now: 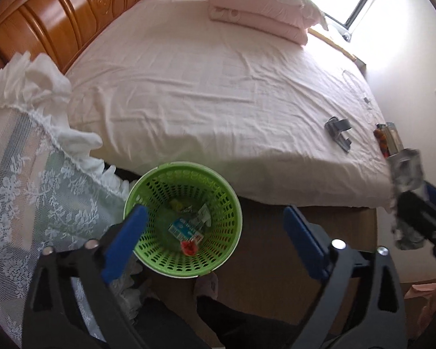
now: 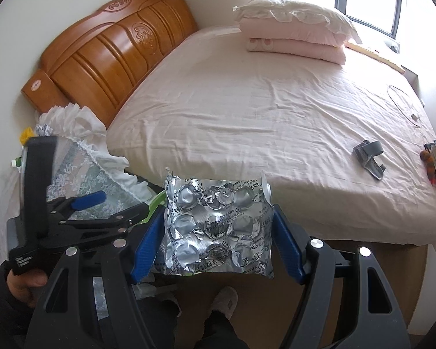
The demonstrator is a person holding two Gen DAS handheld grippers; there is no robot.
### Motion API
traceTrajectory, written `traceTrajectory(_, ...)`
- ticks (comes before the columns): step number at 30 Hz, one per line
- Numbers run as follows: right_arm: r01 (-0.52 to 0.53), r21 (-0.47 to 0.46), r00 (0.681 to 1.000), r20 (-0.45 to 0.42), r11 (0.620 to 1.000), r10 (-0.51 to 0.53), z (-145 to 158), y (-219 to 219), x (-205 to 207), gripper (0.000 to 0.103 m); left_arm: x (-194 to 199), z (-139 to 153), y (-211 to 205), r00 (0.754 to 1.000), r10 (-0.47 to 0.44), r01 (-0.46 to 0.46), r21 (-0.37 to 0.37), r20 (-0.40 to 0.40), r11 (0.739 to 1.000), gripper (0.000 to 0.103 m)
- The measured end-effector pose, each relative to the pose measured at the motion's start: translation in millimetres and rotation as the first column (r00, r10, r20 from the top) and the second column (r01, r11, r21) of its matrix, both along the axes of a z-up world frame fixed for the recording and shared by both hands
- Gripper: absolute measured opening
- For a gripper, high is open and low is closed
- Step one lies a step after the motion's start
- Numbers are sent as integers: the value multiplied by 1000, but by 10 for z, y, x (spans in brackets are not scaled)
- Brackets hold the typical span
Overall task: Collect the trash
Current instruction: 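Drop the blister pack and red wrapper into the green wastebasket, opening both grippers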
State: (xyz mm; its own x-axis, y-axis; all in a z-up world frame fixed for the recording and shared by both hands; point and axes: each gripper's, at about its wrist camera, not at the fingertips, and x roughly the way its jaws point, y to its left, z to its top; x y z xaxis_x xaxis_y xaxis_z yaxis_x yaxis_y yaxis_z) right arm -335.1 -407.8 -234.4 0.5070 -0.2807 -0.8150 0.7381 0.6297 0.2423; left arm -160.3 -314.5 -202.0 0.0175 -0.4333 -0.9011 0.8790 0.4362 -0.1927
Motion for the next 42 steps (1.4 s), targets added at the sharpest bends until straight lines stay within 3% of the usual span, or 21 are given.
traceTrajectory(4, -12, 8, 1000, 11, 1000, 12, -17, 13, 41, 71, 5, 161, 56, 1000, 17, -16, -30, 15, 999, 95)
traceTrajectory(10, -64, 30, 998, 13, 998, 63, -82, 35, 230, 72, 151, 564, 415, 982, 117, -103, -95, 149, 990, 95)
traceTrajectory(17, -181, 83, 983, -9, 980, 182, -318, 218, 771, 73, 447, 1002, 1162, 918, 319, -284, -169, 238, 944, 95)
traceTrajectory(21, -232, 120, 971, -37, 965, 238, -469, 362, 1105, 79, 573, 1070, 1538, 877, 389, -356, -162, 282, 920, 95)
traceTrajectory(24, -219, 122, 970, -77, 968, 229, -508, 447, 1251, 99, 715, 1065, 1800, 859, 432, -404, -154, 274, 902, 95)
traceTrajectory(25, -218, 120, 970, -81, 969, 229, -504, 470, 1280, 100, 750, 1066, 1855, 857, 440, -413, -153, 268, 898, 95)
traceTrajectory(31, -227, 120, 967, -92, 967, 238, -473, 569, 1395, 100, 979, 1019, 2142, 840, 494, -471, -148, 226, 869, 95)
traceTrajectory(42, -238, 131, 964, -92, 963, 250, -408, 696, 1529, 100, 1168, 1041, 2279, 834, 506, -482, -156, 221, 862, 95)
